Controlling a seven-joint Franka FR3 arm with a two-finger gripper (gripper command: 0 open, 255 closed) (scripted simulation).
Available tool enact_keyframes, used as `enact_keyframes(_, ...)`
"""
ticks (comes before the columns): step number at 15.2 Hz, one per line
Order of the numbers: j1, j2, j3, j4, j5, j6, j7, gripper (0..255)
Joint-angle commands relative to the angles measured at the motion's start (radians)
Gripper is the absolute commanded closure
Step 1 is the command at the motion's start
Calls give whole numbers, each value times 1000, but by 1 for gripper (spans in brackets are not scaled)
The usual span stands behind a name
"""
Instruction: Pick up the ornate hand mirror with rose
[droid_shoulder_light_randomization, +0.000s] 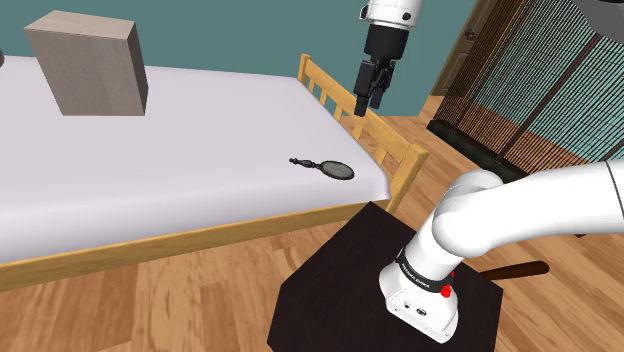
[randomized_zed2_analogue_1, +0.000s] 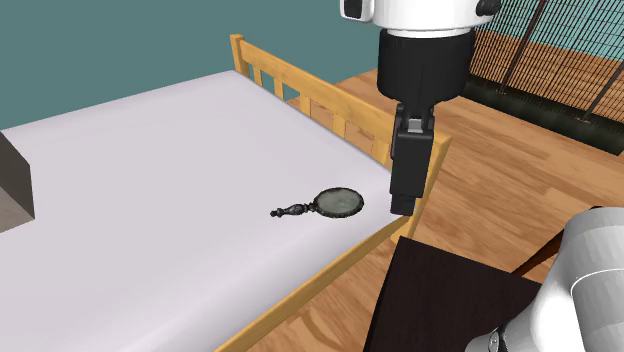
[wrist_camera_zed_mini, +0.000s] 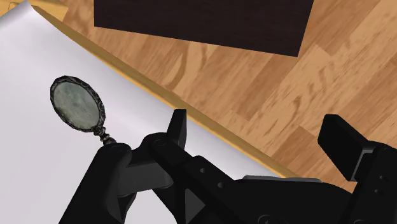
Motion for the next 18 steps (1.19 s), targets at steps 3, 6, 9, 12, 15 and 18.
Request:
enact_keyframes(3,-3,10,-27,-46,-26,58,-54,0)
enact_keyframes(6,-8,38,-68,-104,-64,149,-132,0)
enact_keyframes(9,-14,82,-111,-150,-100,244,-207,0)
enact_keyframes(12,-21,143,-153,-182,-132,344,-282,0)
enact_keyframes(15,-26,219,-195,-200,-158,446,-355,0)
enact_keyframes(18,-29,309,-236,-203,-177,548,-428,0)
